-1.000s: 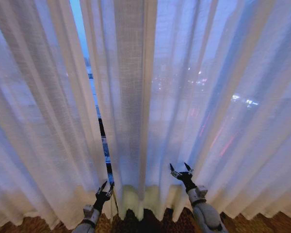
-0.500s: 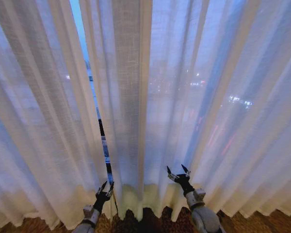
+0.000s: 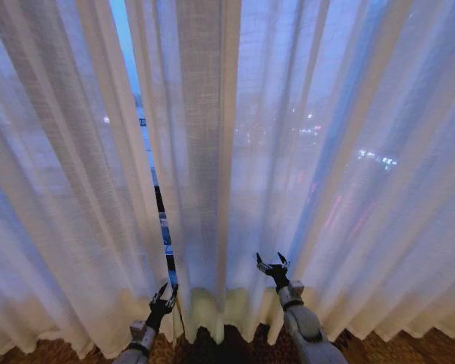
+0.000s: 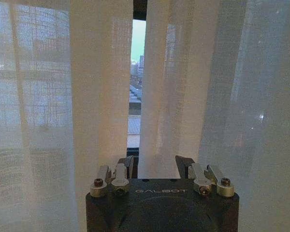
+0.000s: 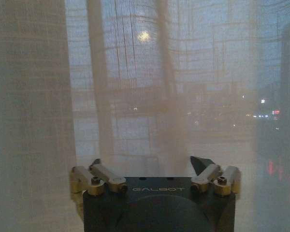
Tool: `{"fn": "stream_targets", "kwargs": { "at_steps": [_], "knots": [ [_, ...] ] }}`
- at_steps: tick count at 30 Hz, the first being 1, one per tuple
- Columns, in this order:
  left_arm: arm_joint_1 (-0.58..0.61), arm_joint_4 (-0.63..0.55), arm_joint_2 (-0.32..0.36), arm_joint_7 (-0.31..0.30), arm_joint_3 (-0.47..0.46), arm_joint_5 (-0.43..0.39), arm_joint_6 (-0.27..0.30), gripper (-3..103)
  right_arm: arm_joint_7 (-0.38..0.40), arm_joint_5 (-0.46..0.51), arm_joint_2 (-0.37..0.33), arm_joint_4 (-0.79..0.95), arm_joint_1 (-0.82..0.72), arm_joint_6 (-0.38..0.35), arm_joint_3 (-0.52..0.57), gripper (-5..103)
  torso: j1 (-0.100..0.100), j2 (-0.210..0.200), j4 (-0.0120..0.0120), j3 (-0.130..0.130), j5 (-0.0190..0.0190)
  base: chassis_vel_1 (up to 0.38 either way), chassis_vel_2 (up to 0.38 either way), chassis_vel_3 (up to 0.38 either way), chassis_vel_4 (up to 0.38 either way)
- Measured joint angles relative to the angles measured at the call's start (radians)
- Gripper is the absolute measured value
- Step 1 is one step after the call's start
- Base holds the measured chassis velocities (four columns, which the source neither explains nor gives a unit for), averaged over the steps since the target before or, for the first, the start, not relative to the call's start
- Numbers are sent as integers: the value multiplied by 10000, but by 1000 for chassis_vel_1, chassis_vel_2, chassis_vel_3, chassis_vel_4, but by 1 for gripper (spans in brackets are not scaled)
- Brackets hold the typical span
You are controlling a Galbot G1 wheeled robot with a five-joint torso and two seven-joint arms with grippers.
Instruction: Open the curtains by pulling them apart, changing their state from closed to fully open.
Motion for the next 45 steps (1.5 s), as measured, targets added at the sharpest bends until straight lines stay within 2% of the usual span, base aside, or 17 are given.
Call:
{"fn": "stream_targets", "kwargs": {
  "at_steps": [3,6,10,12,13,15,19,21,24,35,45],
  "knots": [
    [0,0,0,0,1,0,0,50,42,17,50,-58,107,67,21,76,-1,0,0,0,1,0,0,0,0],
    [0,0,0,0,1,0,0,50,47,17,21,-48,60,133,76,70,0,0,-1,0,0,0,0,0,0],
    [0,0,0,0,0,0,0,50,-64,42,-68,135,-134,166,158,48,0,0,-2,0,0,0,0,0,0],
    [0,0,0,0,1,0,0,50,-75,44,-68,167,-168,180,163,48,-1,0,-2,0,0,0,0,0,0],
    [0,0,0,0,1,0,0,50,-86,36,-61,219,-222,198,173,37,-1,0,-2,-1,0,0,0,0,0],
    [0,0,0,0,1,0,0,50,-114,22,-55,255,-263,203,178,37,-1,0,-2,-1,0,0,0,0,0],
    [0,0,0,0,1,0,0,50,-410,-116,-28,356,-403,283,272,16,-1,0,-2,-1,0,0,0,0,0],
    [0,0,0,0,0,0,0,50,-493,-103,-15,372,-422,322,302,16,0,0,-2,-1,0,0,0,0,0],
    [0,0,0,0,0,0,0,50,-702,110,1,407,-468,383,338,2,-1,0,-2,-1,1,0,0,0,0],
    [0,0,0,0,0,0,0,50,-1026,586,-88,317,-418,335,423,0,-1,0,-2,-1,1,0,0,0,0],
    [0,0,0,0,-1,0,0,50,-1136,630,-154,81,-240,294,484,0,-1,0,0,-1,0,-44,-47,71,59]
  ]
}}
